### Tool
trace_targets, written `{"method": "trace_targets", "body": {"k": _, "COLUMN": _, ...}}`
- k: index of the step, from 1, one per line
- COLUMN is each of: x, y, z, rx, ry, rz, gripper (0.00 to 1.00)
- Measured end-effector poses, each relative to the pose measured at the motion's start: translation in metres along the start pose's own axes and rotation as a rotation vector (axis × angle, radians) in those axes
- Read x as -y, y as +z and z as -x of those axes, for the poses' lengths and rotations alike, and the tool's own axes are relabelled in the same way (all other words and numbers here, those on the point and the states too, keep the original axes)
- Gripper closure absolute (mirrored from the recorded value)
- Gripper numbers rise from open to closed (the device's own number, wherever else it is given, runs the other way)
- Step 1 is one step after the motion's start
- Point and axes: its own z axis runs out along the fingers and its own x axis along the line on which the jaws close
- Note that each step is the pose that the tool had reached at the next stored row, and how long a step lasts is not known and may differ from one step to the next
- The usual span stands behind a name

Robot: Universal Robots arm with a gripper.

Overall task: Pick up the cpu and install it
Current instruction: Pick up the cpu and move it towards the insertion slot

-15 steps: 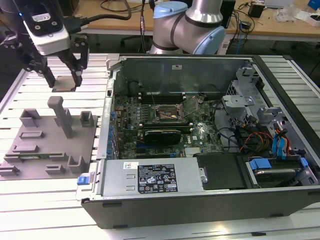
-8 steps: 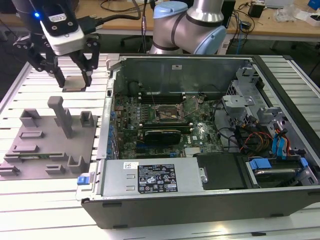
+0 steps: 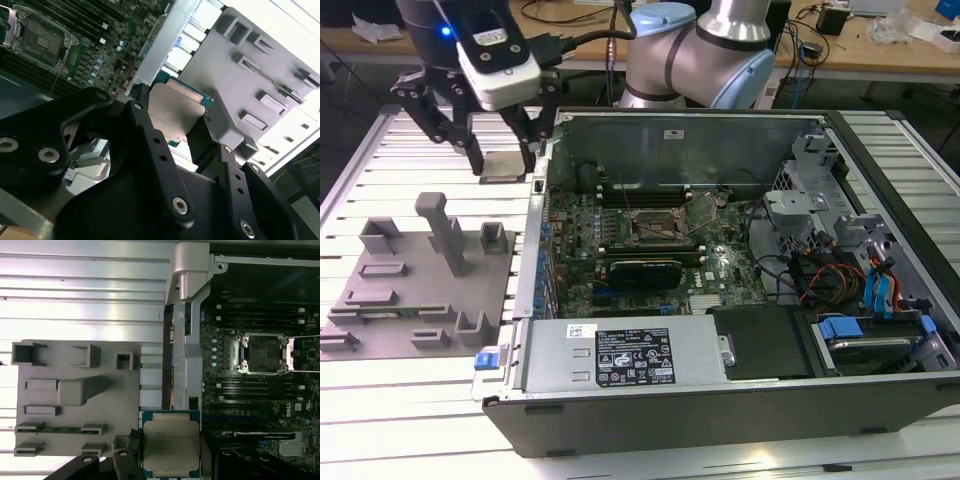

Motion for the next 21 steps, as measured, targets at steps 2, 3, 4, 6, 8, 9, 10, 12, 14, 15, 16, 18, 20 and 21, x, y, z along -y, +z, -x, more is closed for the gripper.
{"method": "trace_targets", "body": {"k": 2, "x": 0.0002, "y": 0.0003, "z": 0.0081, "rx": 0.0000, "ry": 0.000, "rz": 0.0000, "gripper": 0.45}}
{"method": "trace_targets", "body": {"k": 3, "x": 0.0002, "y": 0.0003, "z": 0.0113, "rx": -0.0001, "ry": 0.000, "rz": -0.0001, "gripper": 0.45}}
{"method": "trace_targets", "body": {"k": 4, "x": 0.0003, "y": 0.0005, "z": 0.0165, "rx": 0.0000, "ry": 0.000, "rz": -0.0001, "gripper": 0.45}}
{"method": "trace_targets", "body": {"k": 6, "x": 0.0005, "y": 0.0008, "z": 0.0232, "rx": 0.0001, "ry": 0.000, "rz": 0.0000, "gripper": 0.45}}
{"method": "trace_targets", "body": {"k": 8, "x": 0.0006, "y": 0.0012, "z": 0.0345, "rx": 0.0000, "ry": 0.000, "rz": 0.0000, "gripper": 0.45}}
{"method": "trace_targets", "body": {"k": 9, "x": 0.0007, "y": 0.0013, "z": 0.0371, "rx": 0.0000, "ry": 0.000, "rz": 0.0001, "gripper": 0.45}}
{"method": "trace_targets", "body": {"k": 10, "x": 0.0008, "y": 0.0014, "z": 0.0403, "rx": 0.0000, "ry": 0.000, "rz": 0.0000, "gripper": 0.45}}
{"method": "trace_targets", "body": {"k": 12, "x": 0.0010, "y": 0.0016, "z": 0.0497, "rx": 0.0000, "ry": 0.000, "rz": -0.0001, "gripper": 0.45}}
{"method": "trace_targets", "body": {"k": 14, "x": 0.0012, "y": 0.0020, "z": 0.0595, "rx": 0.0000, "ry": 0.000, "rz": 0.0000, "gripper": 0.45}}
{"method": "trace_targets", "body": {"k": 15, "x": 0.0013, "y": 0.0023, "z": 0.0673, "rx": 0.0000, "ry": 0.000, "rz": 0.0000, "gripper": 0.45}}
{"method": "trace_targets", "body": {"k": 16, "x": 0.0014, "y": 0.0024, "z": 0.0720, "rx": 0.0000, "ry": 0.000, "rz": 0.0000, "gripper": 0.45}}
{"method": "trace_targets", "body": {"k": 18, "x": 0.0015, "y": 0.0027, "z": 0.0794, "rx": 0.0000, "ry": 0.000, "rz": -0.0001, "gripper": 0.45}}
{"method": "trace_targets", "body": {"k": 20, "x": 0.0017, "y": 0.0029, "z": 0.0872, "rx": -0.0001, "ry": 0.000, "rz": 0.0000, "gripper": 0.45}}
{"method": "trace_targets", "body": {"k": 21, "x": 0.0018, "y": 0.0031, "z": 0.0912, "rx": 0.0000, "ry": 0.000, "rz": 0.0000, "gripper": 0.45}}
